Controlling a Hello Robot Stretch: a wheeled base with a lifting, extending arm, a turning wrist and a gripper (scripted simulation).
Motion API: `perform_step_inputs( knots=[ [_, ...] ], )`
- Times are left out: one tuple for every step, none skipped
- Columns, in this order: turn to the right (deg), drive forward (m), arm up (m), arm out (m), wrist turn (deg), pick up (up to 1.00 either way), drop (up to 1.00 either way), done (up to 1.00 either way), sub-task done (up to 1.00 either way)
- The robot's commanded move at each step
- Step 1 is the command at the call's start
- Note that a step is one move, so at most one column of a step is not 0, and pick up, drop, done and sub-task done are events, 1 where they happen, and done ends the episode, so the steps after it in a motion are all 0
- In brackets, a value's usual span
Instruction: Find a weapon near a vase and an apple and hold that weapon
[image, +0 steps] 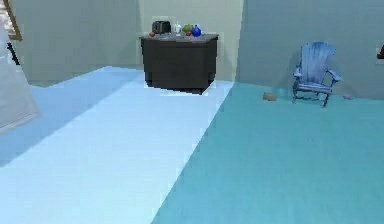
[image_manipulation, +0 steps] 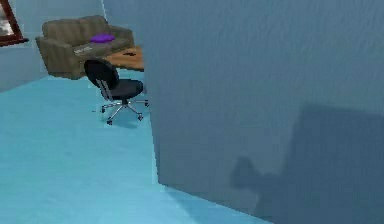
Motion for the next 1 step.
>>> perform_step_inputs(
  knots=[
    [0.0, 1.0, 0.0, 0.0, 0.0, 0.0, 0.0, 0.0, 0.0]
  ],
)
